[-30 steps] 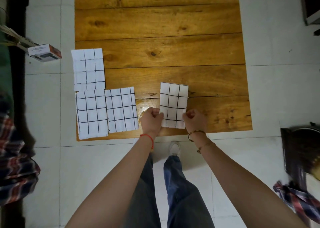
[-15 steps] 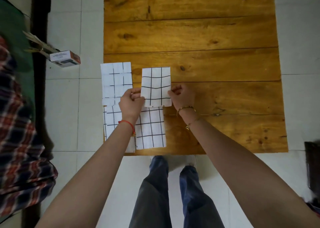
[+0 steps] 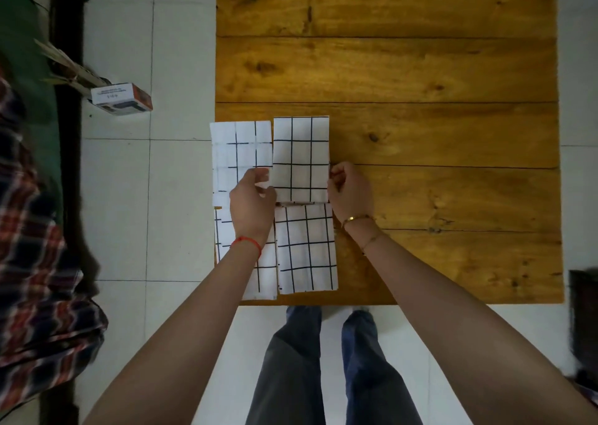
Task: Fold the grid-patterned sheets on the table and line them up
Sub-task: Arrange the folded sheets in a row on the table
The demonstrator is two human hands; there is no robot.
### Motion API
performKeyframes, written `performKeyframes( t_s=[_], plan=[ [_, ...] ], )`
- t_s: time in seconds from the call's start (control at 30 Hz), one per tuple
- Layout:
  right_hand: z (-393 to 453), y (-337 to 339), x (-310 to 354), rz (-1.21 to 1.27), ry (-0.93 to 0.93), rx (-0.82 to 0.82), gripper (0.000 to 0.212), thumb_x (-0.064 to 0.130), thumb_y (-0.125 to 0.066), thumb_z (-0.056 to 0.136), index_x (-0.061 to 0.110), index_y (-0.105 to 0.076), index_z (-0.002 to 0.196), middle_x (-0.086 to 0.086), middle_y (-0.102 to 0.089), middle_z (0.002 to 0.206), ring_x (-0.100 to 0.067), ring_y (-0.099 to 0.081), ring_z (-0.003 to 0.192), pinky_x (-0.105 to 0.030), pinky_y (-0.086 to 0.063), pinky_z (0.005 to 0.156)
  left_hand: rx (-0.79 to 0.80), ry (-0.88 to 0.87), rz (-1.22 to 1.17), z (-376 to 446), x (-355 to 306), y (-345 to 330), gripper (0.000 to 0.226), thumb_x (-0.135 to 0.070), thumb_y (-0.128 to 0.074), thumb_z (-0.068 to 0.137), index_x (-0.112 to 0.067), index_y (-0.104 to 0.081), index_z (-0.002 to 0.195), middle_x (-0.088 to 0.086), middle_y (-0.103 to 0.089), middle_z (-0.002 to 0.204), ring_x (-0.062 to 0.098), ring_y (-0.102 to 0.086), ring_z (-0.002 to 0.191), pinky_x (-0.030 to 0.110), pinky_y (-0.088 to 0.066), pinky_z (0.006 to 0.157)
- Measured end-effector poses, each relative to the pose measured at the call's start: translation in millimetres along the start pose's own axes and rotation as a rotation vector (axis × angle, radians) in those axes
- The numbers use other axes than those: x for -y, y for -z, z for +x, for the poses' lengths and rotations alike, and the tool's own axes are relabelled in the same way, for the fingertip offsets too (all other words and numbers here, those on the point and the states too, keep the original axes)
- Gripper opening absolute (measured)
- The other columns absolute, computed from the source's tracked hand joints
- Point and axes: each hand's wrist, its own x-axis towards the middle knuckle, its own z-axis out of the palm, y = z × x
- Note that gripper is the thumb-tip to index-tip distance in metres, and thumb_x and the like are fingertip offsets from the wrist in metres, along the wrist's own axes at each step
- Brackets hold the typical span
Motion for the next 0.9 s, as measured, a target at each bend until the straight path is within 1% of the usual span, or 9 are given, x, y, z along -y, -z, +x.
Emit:
performKeyframes(
  t_s=[0.07, 0.13, 0.2, 0.3, 0.37, 0.5, 0.7, 0.8, 0.9],
  plan=[
    [-2.4, 1.5, -0.4, -0.11, 0.025, -0.057, 0.024, 0.02, -0.055, 0.089, 0.017, -0.056, 0.113, -0.004, -0.058, 0.105, -0.018, -0.054, 0.096, -0.033, -0.051, 0.079, -0.069, -0.053, 0.092, 1.5, 7.0, 10.6, 0.032, -0.009, -0.06, 0.086, -0.015, -0.061, 0.118, -0.001, -0.065, 0.111, 0.015, -0.06, 0.094, 0.021, -0.05, 0.08],
    [-1.5, 1.8, 0.5, -0.284, 0.083, -0.065, 0.036, 0.025, -0.053, 0.091, 0.014, -0.051, 0.125, -0.01, -0.052, 0.117, -0.024, -0.048, 0.105, -0.033, -0.045, 0.088, -0.139, -0.093, 0.24, 6.1, 16.6, 23.9, 0.038, -0.012, -0.06, 0.087, -0.015, -0.056, 0.125, 0.005, -0.061, 0.117, 0.024, -0.054, 0.105, 0.036, -0.048, 0.087],
    [0.4, -0.5, 2.3, -0.485, 0.137, -0.045, 0.047, 0.033, -0.05, 0.092, 0.013, -0.043, 0.134, -0.012, -0.046, 0.123, -0.028, -0.044, 0.108, -0.035, -0.04, 0.091, -0.149, -0.08, 0.358, 12.0, 26.3, 37.4, 0.05, -0.017, -0.061, 0.087, -0.013, -0.048, 0.134, 0.01, -0.053, 0.13, 0.03, -0.046, 0.115, 0.042, -0.043, 0.091],
    [-0.1, -8.1, 5.0, -0.587, 0.151, -0.021, 0.055, 0.038, -0.051, 0.091, 0.012, -0.037, 0.138, -0.013, -0.042, 0.127, -0.03, -0.041, 0.111, -0.038, -0.038, 0.092, -0.056, 0.004, 0.453, 18.6, 38.5, 51.1, 0.066, -0.024, -0.061, 0.089, -0.011, -0.031, 0.146, 0.012, -0.038, 0.145, 0.034, -0.036, 0.126, 0.047, -0.04, 0.095],
    [-4.1, -12.6, 5.4, -0.631, 0.165, -0.02, 0.056, 0.036, -0.052, 0.09, 0.012, -0.036, 0.139, -0.013, -0.041, 0.127, -0.03, -0.04, 0.111, -0.038, -0.038, 0.091, 0.021, 0.023, 0.474, 20.8, 44.4, 54.0, 0.069, -0.025, -0.06, 0.09, -0.011, -0.026, 0.149, 0.011, -0.033, 0.149, 0.033, -0.032, 0.128, 0.048, -0.039, 0.096],
    [-9.4, -16.3, 3.0, -0.666, 0.188, -0.038, 0.059, 0.031, -0.055, 0.088, 0.014, -0.034, 0.141, -0.013, -0.041, 0.129, -0.03, -0.042, 0.11, -0.038, -0.04, 0.089, 0.112, -0.035, 0.489, 19.0, 49.9, 53.0, 0.064, -0.02, -0.058, 0.092, -0.011, -0.028, 0.147, 0.008, -0.033, 0.15, 0.034, -0.033, 0.127, 0.048, -0.042, 0.094],
    [-10.3, -15.0, 1.3, -0.738, 0.212, -0.039, 0.065, 0.036, -0.054, 0.089, 0.017, -0.028, 0.146, -0.015, -0.042, 0.128, -0.03, -0.044, 0.107, -0.038, -0.039, 0.088, 0.128, -0.058, 0.438, 18.4, 56.4, 53.7, 0.064, -0.017, -0.058, 0.091, -0.011, -0.028, 0.147, 0.006, -0.031, 0.152, 0.034, -0.033, 0.126, 0.047, -0.044, 0.095],
    [-12.2, -13.6, 1.8, -0.683, 0.198, -0.02, 0.064, 0.038, -0.055, 0.089, 0.015, -0.031, 0.144, -0.014, -0.042, 0.129, -0.029, -0.043, 0.109, -0.037, -0.038, 0.091, 0.127, -0.072, 0.423, 15.8, 59.6, 58.0, 0.066, -0.018, -0.059, 0.092, -0.01, -0.026, 0.149, 0.007, -0.03, 0.152, 0.032, -0.032, 0.129, 0.045, -0.041, 0.098],
    [-23.9, -7.5, 1.9, -0.599, 0.189, -0.054, 0.057, 0.036, -0.052, 0.091, 0.011, -0.037, 0.14, -0.014, -0.045, 0.127, -0.029, -0.045, 0.109, -0.037, -0.039, 0.094, 0.09, -0.053, 0.388, 1.8, 65.1, 66.1, 0.066, -0.018, -0.056, 0.093, -0.008, -0.024, 0.15, 0.011, -0.032, 0.151, 0.031, -0.031, 0.134, 0.043, -0.036, 0.104]
  ],
)
